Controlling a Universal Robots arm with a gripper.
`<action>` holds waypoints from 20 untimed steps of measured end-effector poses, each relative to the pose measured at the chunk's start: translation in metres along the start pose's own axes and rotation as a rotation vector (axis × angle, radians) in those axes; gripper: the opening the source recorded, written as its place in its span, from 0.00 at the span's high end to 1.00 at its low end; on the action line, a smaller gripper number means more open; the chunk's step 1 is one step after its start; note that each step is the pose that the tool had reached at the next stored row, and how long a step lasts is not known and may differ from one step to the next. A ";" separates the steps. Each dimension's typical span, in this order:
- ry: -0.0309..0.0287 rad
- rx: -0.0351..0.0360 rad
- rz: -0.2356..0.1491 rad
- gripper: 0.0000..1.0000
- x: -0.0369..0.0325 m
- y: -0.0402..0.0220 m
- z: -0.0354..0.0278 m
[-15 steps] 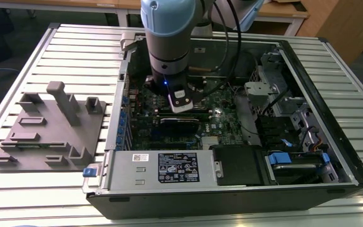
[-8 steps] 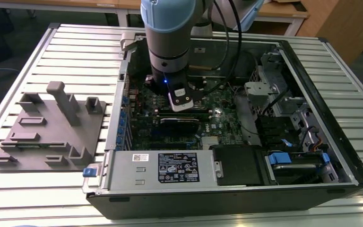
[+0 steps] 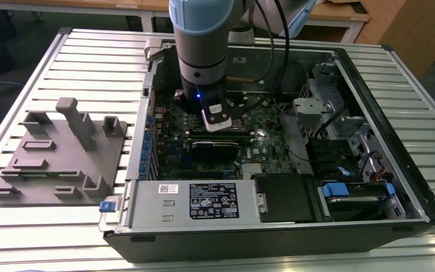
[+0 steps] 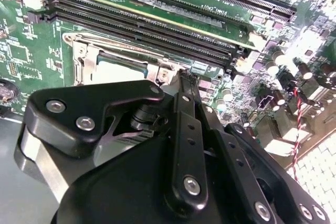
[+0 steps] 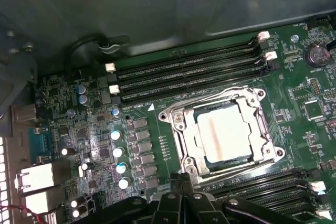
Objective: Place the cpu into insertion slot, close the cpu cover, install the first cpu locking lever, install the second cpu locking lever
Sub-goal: 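Install the second cpu locking lever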
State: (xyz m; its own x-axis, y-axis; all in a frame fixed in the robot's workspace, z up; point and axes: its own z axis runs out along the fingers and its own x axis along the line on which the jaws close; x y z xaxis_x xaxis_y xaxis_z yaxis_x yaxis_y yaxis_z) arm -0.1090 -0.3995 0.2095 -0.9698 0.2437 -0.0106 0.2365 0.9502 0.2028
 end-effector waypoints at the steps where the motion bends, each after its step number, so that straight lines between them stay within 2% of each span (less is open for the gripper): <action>1: -0.0003 0.0009 0.000 0.90 0.0003 0.0012 0.0003; 5: -0.0004 0.0011 0.000 0.90 -0.0022 0.0043 0.0010; 12: -0.0006 0.0020 0.000 0.90 -0.0148 0.0151 0.0035; 14: -0.0016 0.0062 0.000 0.90 -0.0178 0.0187 0.0043; 18: -0.0047 0.0191 -0.001 0.90 -0.0210 0.0286 0.0066; 20: -0.0053 0.0216 -0.001 0.90 -0.0246 0.0324 0.0076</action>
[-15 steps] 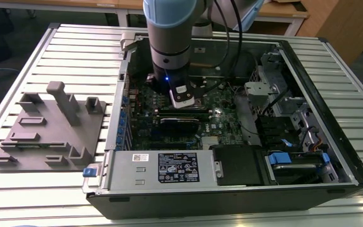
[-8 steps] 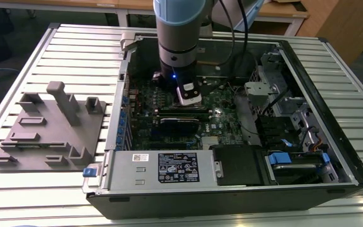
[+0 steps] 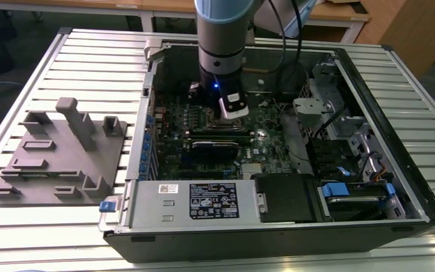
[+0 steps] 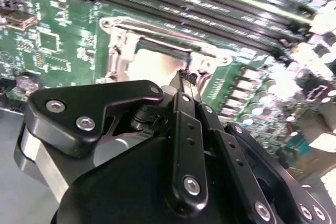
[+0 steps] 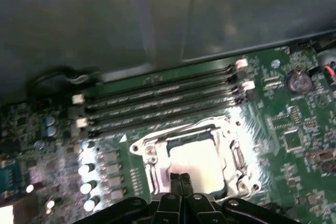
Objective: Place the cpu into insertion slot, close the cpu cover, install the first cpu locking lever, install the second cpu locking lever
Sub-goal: 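Install the second cpu locking lever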
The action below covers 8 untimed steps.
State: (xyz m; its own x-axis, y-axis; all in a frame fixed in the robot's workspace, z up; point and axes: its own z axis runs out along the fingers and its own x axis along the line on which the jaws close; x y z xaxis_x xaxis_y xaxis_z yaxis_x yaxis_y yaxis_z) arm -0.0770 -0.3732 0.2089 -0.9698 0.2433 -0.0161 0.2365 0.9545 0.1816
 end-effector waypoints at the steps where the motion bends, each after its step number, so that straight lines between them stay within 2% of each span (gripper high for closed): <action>1: -0.0001 0.0004 0.000 0.90 -0.0032 0.0013 0.0004; 3: -0.0012 0.0049 0.000 0.90 -0.0086 0.0032 0.0010; 5: -0.0055 0.0216 0.000 0.90 -0.0104 0.0049 0.0014; 6: -0.0083 0.0336 0.000 0.90 -0.0106 0.0059 0.0016; 8: -0.0161 0.0654 -0.002 0.90 -0.0102 0.0084 0.0020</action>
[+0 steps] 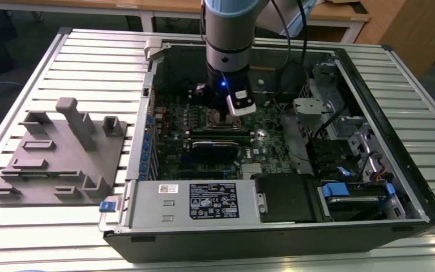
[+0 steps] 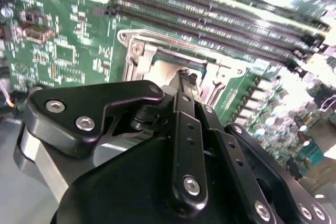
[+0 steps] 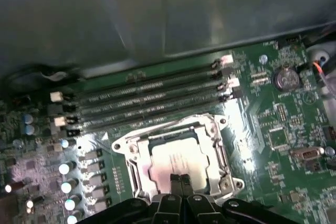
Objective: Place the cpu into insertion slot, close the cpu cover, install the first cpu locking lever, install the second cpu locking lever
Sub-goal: 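Install the second cpu locking lever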
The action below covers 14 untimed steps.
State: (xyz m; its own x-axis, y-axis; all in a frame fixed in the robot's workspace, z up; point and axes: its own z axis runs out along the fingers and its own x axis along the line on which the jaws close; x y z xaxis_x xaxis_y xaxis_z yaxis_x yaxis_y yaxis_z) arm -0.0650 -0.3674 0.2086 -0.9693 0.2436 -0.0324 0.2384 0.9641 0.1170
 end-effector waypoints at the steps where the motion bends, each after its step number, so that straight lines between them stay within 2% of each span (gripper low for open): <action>1: -0.0005 0.0021 0.000 0.90 -0.0001 0.0010 0.0003; 4: 0.0005 -0.0021 0.000 0.90 -0.0018 0.0016 0.0004; 5: 0.0016 -0.0066 0.000 0.90 -0.0024 0.0018 0.0005; 7: 0.0058 -0.0208 -0.004 0.90 -0.0035 0.0021 0.0005; 9: 0.0099 -0.0298 -0.018 0.90 -0.0042 0.0022 0.0005; 14: 0.0194 -0.0340 -0.086 0.90 -0.0042 0.0023 0.0006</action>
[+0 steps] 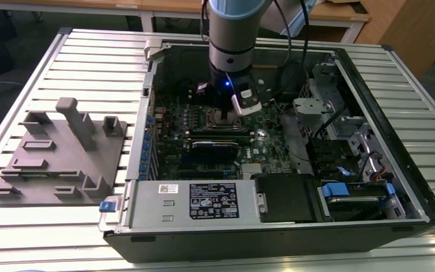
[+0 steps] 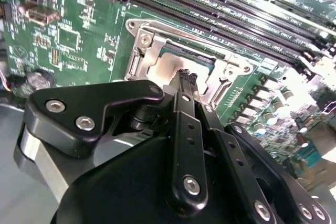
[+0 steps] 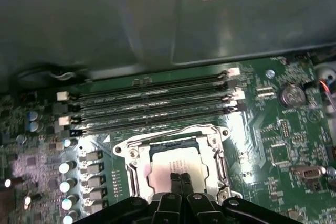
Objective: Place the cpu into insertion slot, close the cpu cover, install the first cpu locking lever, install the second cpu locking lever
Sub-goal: 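Install the second cpu locking lever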
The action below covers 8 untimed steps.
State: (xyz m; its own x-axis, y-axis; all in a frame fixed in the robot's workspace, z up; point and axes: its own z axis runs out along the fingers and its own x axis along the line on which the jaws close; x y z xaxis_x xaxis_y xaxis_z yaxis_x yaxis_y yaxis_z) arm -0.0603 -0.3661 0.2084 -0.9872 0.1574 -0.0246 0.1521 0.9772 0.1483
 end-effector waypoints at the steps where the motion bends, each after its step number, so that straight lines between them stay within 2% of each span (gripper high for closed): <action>1: 0.0021 -0.0007 -0.014 0.90 0.0000 0.0000 0.0000; 2: 0.0038 -0.0017 -0.024 0.90 -0.0002 0.0000 0.0000; 8: 0.0042 -0.0019 -0.026 0.90 -0.0002 0.0001 -0.0011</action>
State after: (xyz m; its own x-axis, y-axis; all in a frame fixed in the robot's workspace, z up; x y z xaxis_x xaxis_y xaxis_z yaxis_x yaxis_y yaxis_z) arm -0.0602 -0.3662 0.2095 -0.9911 0.1311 -0.0244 0.1260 0.9807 0.1495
